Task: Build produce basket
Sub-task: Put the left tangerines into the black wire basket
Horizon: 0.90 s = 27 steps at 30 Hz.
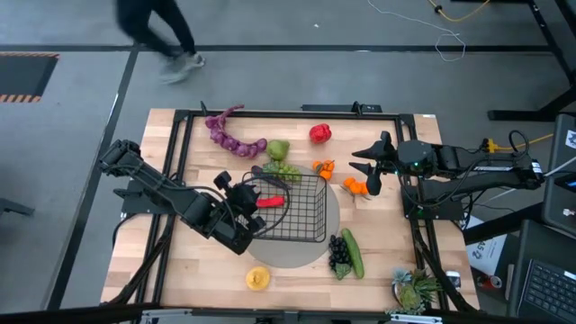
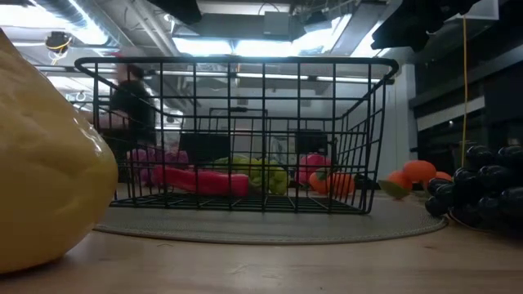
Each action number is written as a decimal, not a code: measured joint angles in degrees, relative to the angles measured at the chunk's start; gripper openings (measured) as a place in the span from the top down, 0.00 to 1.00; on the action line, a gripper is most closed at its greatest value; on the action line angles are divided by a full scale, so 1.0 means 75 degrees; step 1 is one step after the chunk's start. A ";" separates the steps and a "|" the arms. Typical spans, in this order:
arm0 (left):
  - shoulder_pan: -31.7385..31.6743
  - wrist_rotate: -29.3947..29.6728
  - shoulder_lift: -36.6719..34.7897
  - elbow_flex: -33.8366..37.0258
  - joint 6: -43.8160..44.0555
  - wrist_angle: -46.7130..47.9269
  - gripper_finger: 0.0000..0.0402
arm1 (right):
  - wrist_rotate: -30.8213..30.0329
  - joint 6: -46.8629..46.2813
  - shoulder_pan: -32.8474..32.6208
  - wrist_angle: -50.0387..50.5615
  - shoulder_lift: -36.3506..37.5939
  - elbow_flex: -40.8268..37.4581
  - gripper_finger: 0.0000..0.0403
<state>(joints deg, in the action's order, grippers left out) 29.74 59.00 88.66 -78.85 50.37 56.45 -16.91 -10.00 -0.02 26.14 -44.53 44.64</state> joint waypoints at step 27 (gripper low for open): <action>-0.0613 0.0367 -0.0001 0.0000 0.0003 0.0003 0.76 | -0.1363 -0.2218 0.0177 0.1428 -0.1809 0.0006 0.62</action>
<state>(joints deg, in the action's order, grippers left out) 25.14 61.76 88.65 -78.85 50.39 56.47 -27.13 -26.64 1.31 36.85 -58.10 44.69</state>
